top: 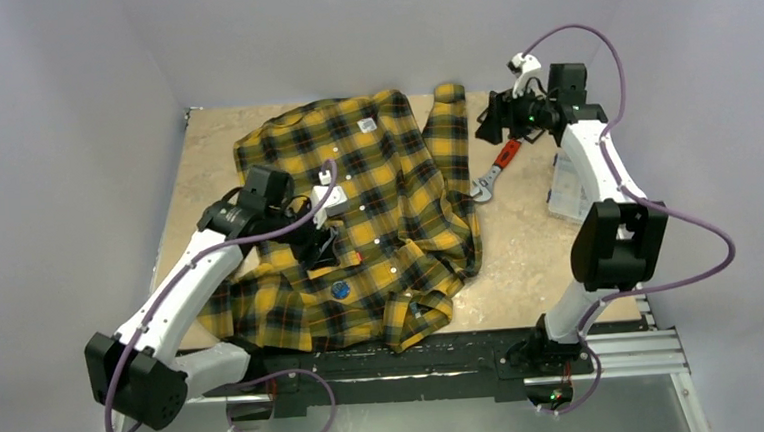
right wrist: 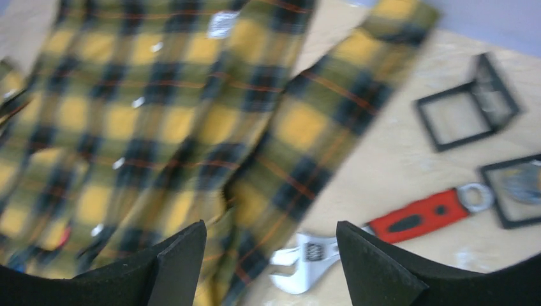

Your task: Remove the brooch from the garment

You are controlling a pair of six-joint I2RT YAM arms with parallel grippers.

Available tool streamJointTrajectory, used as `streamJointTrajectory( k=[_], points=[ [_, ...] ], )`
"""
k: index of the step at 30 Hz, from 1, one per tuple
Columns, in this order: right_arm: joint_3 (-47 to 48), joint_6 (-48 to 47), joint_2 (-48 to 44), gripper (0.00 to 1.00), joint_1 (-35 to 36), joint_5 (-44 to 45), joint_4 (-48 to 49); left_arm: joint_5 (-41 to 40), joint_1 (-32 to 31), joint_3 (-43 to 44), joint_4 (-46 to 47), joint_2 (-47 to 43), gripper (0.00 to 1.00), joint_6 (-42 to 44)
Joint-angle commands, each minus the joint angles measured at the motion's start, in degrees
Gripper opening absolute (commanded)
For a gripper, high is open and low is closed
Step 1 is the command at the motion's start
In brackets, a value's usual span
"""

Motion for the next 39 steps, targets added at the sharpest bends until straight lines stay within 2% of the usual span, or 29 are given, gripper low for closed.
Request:
streamJointTrajectory(
  k=[1, 6, 8, 12, 15, 18, 22, 26, 31, 39],
  points=[
    [-5.76, -4.15, -5.43, 0.78, 3.16, -14.63, -7.6, 11.2, 1.29, 0.2, -5.28, 6.05, 0.56, -1.25],
    [-10.84, -6.59, -6.02, 0.73, 7.23, -19.2, -11.7, 13.12, 1.2, 8.58, -23.1, 19.48, 0.51, 21.8],
    [-11.28, -7.46, -4.85, 0.7, 8.15, -21.21, -13.78, 12.08, 1.08, 10.14, -25.72, 23.45, 0.52, 25.28],
    [-11.56, -8.4, -2.23, 0.64, 9.71, -24.17, -17.72, 9.08, -0.16, 11.41, -26.03, 28.09, 0.53, 26.41],
    [-12.07, -8.52, -0.46, 0.59, 11.34, -23.95, -19.13, 9.92, -1.34, 11.38, -25.71, 31.72, 0.51, 22.19],
    [-13.73, -6.4, 0.1, 0.52, 12.25, -23.25, -18.08, 13.31, -1.52, 9.99, -23.13, 33.99, 0.48, 14.46],
    [-17.04, -1.32, -0.91, 0.47, 12.99, -21.73, -14.08, 13.5, -0.89, 4.28, -11.39, 31.55, 0.44, 2.37],
    [-19.94, 3.26, -1.9, 0.46, 13.56, -21.48, -9.72, 8.41, -0.15, -1.32, 0.69, 27.2, 0.4, -11.29],
    [-20.14, 5.16, 0.49, 0.46, 15.19, -22.72, -9.09, 7.44, -0.12, -0.18, 0.76, 28.59, 0.36, -17.05],
    [-21.14, 6.37, 2.72, 0.44, 21.72, -21.7, -5.08, -4.09, 3.4, 1.14, 0.65, 31.62, 0.37, -22.37]
  ],
)
